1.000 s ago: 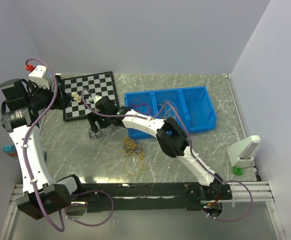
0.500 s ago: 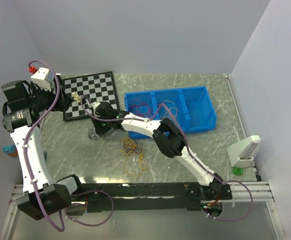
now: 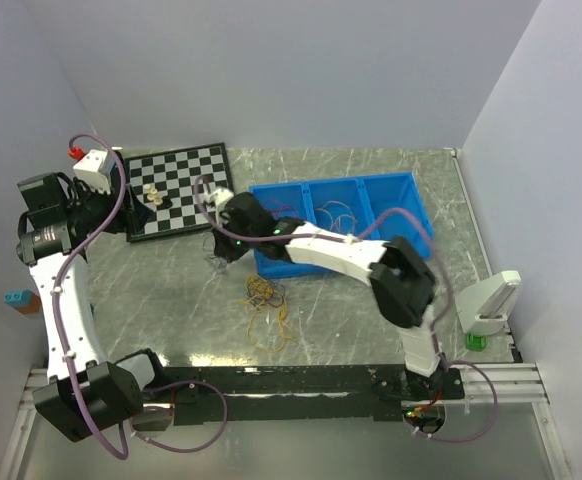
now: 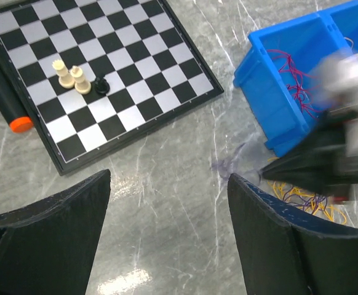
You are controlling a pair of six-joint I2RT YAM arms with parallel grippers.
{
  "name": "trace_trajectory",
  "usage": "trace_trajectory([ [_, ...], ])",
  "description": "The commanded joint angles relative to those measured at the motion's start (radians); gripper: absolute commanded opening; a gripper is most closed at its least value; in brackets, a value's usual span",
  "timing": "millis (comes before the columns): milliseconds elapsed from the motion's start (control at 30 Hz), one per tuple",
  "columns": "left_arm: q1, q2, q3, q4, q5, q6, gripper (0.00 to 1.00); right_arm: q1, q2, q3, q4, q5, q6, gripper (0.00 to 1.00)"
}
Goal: Untangle the cables
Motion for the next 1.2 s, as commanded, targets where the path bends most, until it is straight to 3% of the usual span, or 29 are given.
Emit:
trace_trajectory([
  [0, 0.005, -0.027, -0.018, 0.044, 0.031, 0.016, 0.81, -0.019, -0.208, -0.086, 0.114, 0.026, -0.001, 0.0],
  [367, -0.048, -0.025, -0.066, 0.013, 0.071, 0.075, 0.8, -0.131, -0.559, -0.298, 0.103, 0.105, 0.006, 0.0],
  [700, -0.439, -0.01, -0.178, 0.082, -0.073, 0.06, 0.8, -0.373, -0.829, -0.346, -0.016, 0.298, -0.001, 0.0],
  [900, -0.602, 0.042, -0.21, 0.111, -0.101, 0.055, 0.82, -0.511, -0.918, -0.428, -0.073, 0.453, 0.056, 0.0],
  [1167, -0.743, 0.128, -0.251, 0.174, -0.125, 0.048, 0.85, -0.657, -0.934, -0.559, -0.073, 0.467, 0.156, 0.0],
])
